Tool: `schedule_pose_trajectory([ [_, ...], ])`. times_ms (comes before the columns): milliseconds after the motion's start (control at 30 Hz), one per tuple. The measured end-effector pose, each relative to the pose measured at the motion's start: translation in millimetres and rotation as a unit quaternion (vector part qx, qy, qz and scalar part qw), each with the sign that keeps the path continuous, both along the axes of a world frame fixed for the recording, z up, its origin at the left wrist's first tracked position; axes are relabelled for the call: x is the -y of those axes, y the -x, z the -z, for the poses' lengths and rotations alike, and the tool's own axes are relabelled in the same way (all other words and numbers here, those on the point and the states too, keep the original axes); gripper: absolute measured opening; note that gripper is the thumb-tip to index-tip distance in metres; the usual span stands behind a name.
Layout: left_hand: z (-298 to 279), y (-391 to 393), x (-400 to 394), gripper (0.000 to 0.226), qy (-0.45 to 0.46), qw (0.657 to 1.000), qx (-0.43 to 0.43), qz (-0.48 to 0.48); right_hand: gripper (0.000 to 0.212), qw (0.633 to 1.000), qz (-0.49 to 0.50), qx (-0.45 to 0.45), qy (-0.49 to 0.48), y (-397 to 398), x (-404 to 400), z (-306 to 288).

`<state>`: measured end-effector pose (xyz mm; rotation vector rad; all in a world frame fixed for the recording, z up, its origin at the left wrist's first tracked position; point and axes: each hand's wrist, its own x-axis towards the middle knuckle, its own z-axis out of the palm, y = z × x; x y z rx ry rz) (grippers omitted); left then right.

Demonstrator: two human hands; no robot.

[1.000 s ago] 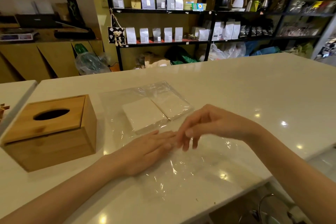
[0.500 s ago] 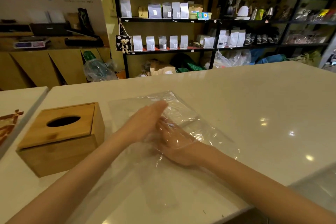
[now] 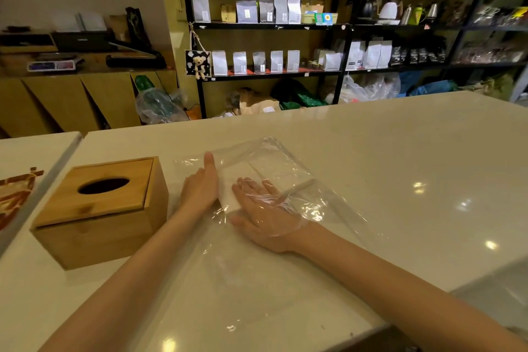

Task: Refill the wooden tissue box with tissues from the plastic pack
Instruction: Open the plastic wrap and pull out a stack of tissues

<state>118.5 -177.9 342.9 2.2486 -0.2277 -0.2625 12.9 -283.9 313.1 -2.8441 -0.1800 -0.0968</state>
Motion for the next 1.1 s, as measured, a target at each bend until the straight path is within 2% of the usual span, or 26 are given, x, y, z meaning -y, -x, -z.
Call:
schedule_pose_trajectory([
  [100, 6, -1, 0, 0.084, 0.005, 1.0, 0.002, 0.003, 0.103, 0.998, 0.011, 0.006, 0.055, 13, 1, -15],
  [200, 9, 0, -1, 0.084, -0.012, 1.0, 0.001, -0.003, 0.073, 0.997, 0.022, 0.003, 0.073, 33, 1, -11],
  [233, 8, 2, -1, 0.083, -0.019, 1.0, -0.001, -0.003, 0.07, 0.997, 0.029, 0.017, 0.074, 42, 0, -10],
  [333, 6, 9, -1, 0.066, -0.053, 0.998, 0.025, 0.034, 0.075, 0.997, 0.032, 0.001, 0.076, 73, -3, -15],
  [400, 5, 12, -3, 0.057, -0.059, 0.996, 0.048, 0.055, 0.071, 0.997, 0.032, -0.013, 0.066, 95, -5, -20],
  [567, 8, 15, -4, 0.051, -0.074, 0.981, 0.155, 0.091, 0.081, 0.997, 0.033, -0.026, 0.059, 140, -13, -22],
  [667, 8, 25, -2, 0.052, -0.106, 0.968, 0.189, 0.13, 0.081, 0.998, 0.026, -0.001, 0.059, 167, -14, -20],
  [767, 9, 26, -3, 0.056, -0.137, 0.963, 0.199, 0.123, 0.08, 0.996, 0.026, 0.048, 0.07, 189, -15, -15],
  [933, 3, 36, -4, 0.052, -0.133, 0.963, 0.198, 0.129, 0.064, 0.988, 0.037, 0.123, 0.091, 208, -13, -1],
  [1100, 5, 35, -6, 0.056, -0.136, 0.96, 0.213, 0.124, 0.045, 0.986, 0.011, 0.148, 0.075, 218, -6, -8],
])
